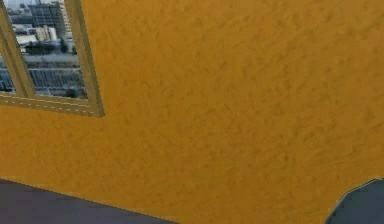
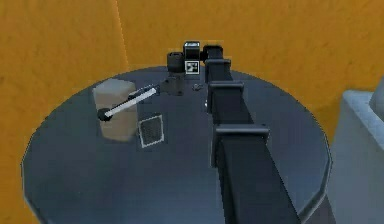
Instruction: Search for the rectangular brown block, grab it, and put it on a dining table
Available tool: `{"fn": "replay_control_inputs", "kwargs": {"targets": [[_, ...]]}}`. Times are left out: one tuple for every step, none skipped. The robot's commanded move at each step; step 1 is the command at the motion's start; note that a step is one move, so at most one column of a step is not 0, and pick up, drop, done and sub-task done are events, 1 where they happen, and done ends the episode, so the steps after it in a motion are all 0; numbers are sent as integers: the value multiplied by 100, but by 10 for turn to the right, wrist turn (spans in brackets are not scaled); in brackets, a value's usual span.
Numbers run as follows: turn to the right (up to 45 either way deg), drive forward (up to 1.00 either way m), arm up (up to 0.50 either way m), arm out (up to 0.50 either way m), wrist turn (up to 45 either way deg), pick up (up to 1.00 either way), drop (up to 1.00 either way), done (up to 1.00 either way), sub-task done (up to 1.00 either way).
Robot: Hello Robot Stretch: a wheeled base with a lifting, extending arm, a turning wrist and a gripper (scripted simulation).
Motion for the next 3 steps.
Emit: {"fn": "replay_control_inputs", "kwargs": {"targets": [[0,0,0,0,-450,0,0,0,0],[0,0,0,0,-120,0,0,0,0],[0,0,0,-34,0,0,0,0,0]]}}
